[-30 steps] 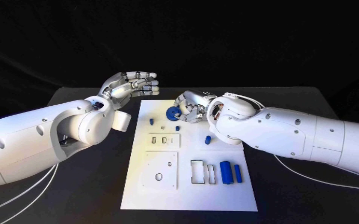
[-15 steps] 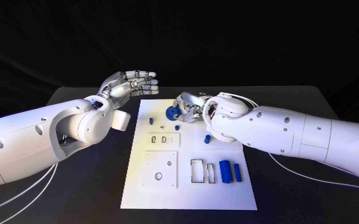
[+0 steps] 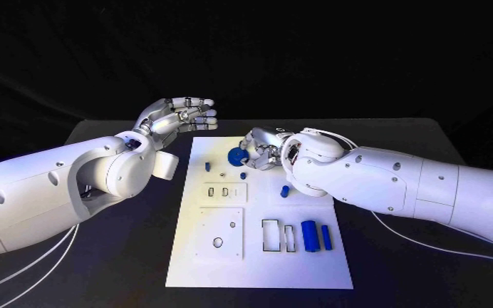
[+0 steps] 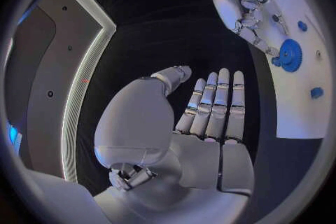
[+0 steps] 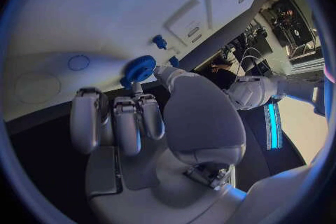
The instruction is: Assemble the parts on the task board
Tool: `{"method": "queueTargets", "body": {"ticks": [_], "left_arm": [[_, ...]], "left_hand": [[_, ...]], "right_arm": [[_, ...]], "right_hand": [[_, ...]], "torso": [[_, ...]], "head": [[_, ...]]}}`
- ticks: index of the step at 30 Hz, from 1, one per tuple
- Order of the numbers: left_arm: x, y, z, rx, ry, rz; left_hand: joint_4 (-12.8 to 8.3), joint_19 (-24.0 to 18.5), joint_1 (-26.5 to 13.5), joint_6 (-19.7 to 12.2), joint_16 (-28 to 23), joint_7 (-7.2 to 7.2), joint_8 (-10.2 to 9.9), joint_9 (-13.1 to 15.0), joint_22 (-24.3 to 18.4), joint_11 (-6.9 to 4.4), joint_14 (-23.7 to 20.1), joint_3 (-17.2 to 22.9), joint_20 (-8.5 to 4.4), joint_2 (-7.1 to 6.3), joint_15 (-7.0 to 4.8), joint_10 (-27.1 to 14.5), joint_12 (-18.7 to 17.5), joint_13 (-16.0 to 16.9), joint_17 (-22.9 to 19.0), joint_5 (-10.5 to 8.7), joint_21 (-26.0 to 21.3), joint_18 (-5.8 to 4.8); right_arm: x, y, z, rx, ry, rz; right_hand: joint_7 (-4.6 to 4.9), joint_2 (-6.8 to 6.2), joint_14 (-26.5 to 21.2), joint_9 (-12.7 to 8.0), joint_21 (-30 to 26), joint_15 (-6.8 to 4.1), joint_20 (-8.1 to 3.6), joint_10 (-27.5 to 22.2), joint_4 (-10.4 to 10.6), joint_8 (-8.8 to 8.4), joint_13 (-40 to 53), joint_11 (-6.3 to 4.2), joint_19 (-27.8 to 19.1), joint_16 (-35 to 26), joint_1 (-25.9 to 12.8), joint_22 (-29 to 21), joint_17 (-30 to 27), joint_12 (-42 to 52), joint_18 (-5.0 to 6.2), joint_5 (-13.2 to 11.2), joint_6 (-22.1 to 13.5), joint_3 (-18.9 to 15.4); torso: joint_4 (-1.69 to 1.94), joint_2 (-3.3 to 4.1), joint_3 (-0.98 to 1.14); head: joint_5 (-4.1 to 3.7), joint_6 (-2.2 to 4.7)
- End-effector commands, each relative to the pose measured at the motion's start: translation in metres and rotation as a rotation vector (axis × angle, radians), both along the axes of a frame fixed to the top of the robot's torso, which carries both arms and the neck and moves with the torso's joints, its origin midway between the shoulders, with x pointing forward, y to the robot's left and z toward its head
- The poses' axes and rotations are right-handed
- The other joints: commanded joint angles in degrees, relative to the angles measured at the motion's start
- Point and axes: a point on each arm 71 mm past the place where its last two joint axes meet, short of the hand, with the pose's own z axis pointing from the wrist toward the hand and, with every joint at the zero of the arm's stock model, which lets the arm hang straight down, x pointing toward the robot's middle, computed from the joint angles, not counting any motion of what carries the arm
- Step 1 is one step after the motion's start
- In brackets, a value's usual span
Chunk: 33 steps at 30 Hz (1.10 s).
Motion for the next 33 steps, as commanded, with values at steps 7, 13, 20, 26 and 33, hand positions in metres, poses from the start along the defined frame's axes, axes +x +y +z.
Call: {"method": "queueTargets", "body": {"ticks": [7, 13, 20, 26, 33], "left_arm": [[0.000, 0.000, 0.002, -0.009, -0.009, -0.008], [0.000, 0.001, 0.002, -0.009, -0.009, -0.007], [0.000, 0.003, 0.001, -0.009, -0.010, -0.006], [0.001, 0.003, 0.001, -0.010, -0.011, -0.009], [0.001, 0.003, 0.000, -0.008, -0.011, -0.014]], "left_hand": [[0.0, -0.3, -0.7, -0.4, -0.3, 2.94, 0.2, 0.0, 0.0, 0.16, -0.4, 0.3, 0.07, 0.12, 0.09, 0.0, 0.2, 0.0, 0.1, -0.24, -0.2, 0.62], [-0.1, -0.3, -0.7, -0.4, -0.3, 2.95, 0.2, 0.1, -0.1, 0.17, -0.5, 0.3, 0.09, 0.12, 0.10, -0.1, 0.2, 0.0, 0.1, -0.24, -0.3, 0.63], [-0.1, -0.4, -0.8, -0.5, -0.3, 2.97, 0.3, 0.1, -0.1, 0.19, -0.5, 0.3, 0.11, 0.08, 0.12, -0.1, 0.2, 0.0, 0.1, -0.27, -0.3, 0.63], [0.0, -0.4, -1.3, -0.5, -0.3, 3.02, 0.4, 0.1, -0.1, 0.23, -0.6, 0.2, 0.17, 0.03, 0.16, -0.1, 0.2, 0.0, 0.1, -0.39, -0.3, 0.64], [-0.3, -0.5, -2.0, -0.8, -0.2, 3.00, 0.7, 0.3, -0.2, 0.22, -0.7, -0.3, 0.30, -0.46, 0.18, -0.1, 0.3, 0.0, 0.3, -1.81, -0.4, 0.76]], "right_arm": [[0.000, -0.007, -0.001, -0.018, -0.015, -0.025], [-0.002, -0.014, 0.005, 0.031, -0.067, -0.037], [-0.007, -0.042, 0.016, 0.110, -0.105, -0.089], [-0.007, -0.094, 0.028, 0.232, -0.046, -0.134], [-0.010, -0.148, 0.030, 0.293, 0.025, -0.128]], "right_hand": [[-0.05, -0.94, 6.1, 0.2, 0.4, -0.06, -0.15, 0.3, 0.2, 0.45, 6.0, 0.15, 0.3, 0.2, -0.4, 4.0, 15.1, 0.4, -1.06, -0.2, 1.4, 0.1], [-0.05, -1.22, 6.1, 0.5, 0.5, 0.00, -0.07, 0.6, -0.2, 0.61, 6.3, 0.18, 0.4, 0.2, -0.2, 4.2, 15.1, 0.6, -1.10, 0.4, 2.6, 0.4], [0.00, -1.86, 6.1, 0.4, -0.8, 0.10, 0.05, -0.6, -0.6, 1.39, 4.8, 0.31, -0.4, 0.2, -0.1, 3.0, 15.1, -0.4, -0.72, 0.6, 4.7, 0.8], [0.04, -3.97, 5.7, 0.0, -4.1, 0.20, 0.24, -2.5, -2.9, 2.84, 2.4, 0.40, -2.5, -0.2, 1.5, 0.3, 13.7, -2.2, 0.11, -3.2, 7.7, 2.1], [0.73, -5.84, 4.2, -1.0, -11.7, 0.91, 0.85, -9.5, -5.9, 2.47, -4.2, 1.14, -7.6, -1.6, 4.4, -5.6, 9.4, -7.0, 1.75, -6.1, 5.5, -0.7]], "torso": [[-0.02, 0.08, 0.02], [-0.02, 0.08, 0.06], [-0.12, -0.11, 0.00], [-0.63, -0.50, 0.03], [-1.05, -0.92, 0.23]], "head": [[0.17, -0.07], [0.27, -0.03], [0.08, 0.04], [-0.10, 0.15], [-0.83, -0.07]]}}
